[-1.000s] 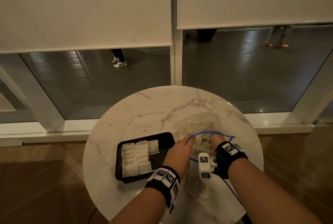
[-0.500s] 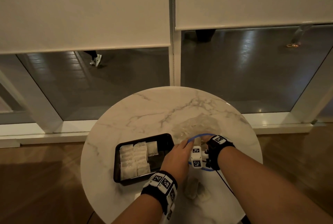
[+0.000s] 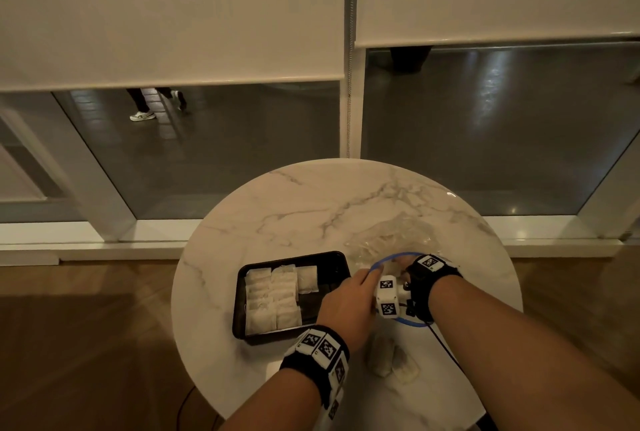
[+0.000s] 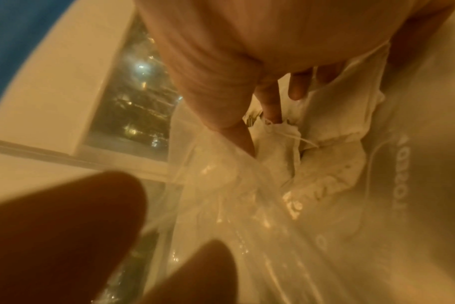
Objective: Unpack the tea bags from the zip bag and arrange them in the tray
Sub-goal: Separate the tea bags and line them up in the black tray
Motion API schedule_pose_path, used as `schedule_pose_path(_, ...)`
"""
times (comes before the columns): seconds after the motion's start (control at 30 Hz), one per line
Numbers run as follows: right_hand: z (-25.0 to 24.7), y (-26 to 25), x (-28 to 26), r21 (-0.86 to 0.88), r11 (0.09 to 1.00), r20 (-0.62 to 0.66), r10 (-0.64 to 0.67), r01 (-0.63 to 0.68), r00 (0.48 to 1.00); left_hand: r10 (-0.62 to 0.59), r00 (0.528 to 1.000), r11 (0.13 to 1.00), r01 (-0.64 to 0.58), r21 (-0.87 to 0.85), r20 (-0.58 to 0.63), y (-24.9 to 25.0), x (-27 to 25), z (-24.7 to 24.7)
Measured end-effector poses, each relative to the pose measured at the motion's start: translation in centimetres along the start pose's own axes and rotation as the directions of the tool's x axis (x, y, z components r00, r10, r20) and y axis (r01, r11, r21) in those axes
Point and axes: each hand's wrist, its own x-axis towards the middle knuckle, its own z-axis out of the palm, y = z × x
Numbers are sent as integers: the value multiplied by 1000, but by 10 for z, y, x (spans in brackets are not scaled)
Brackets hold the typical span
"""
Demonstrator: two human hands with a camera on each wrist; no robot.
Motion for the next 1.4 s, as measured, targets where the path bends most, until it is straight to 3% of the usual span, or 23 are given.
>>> schedule_pose_path(0.07,5,1,1,-108,991,-13,-86,84,996,-8,1000,1000,8,6,10,-2,-1,-1)
schedule_pose_path(0.13,8,1,5,-31,998,33,-54,55,998,-12,1000,1000,12,9,20,-4,-1,0)
schedule_pose_path(0.17,7,-3,0,143,989,88,11,-24,996,-15,1000,1000,15,9,24,-5,-1,0)
schedule_pose_path(0.23,12,-4,4,479,873,163,10,-88,987,-26,999,1000,26,-3,20,-6,-1,1)
schedule_pose_path(0.27,11,-4,5,531,839,177,26,-117,984,-31,999,999,31,-6,13,-7,-2,1)
schedule_pose_path(0.47,13,4,12,535,796,201,206,-283,958,-12,1000,1000,13,29,-18,-5,2,-3)
schedule_pose_path(0.7,15,11,6,706,695,45,144,-133,989,12,1000,999,-11,35,-27,-4,12,-6)
schedule_pose_path(0.83,11,9,-27,832,545,30,140,-102,990,43,999,999,-42,13,-29,-1,19,-3)
schedule_pose_path(1.07,9,19,-64,857,514,-114,127,33,985,57,998,997,-56,44,-19,1,24,-4)
schedule_pose_path(1.27,6,43,-96,899,437,-51,59,20,997,155,963,984,-171,-51,-221,-7,-4,-12)
schedule_pose_path(1.4,8,63,-112,920,390,39,-11,-32,999,11,972,999,-21,-40,-234,-22,-20,-11)
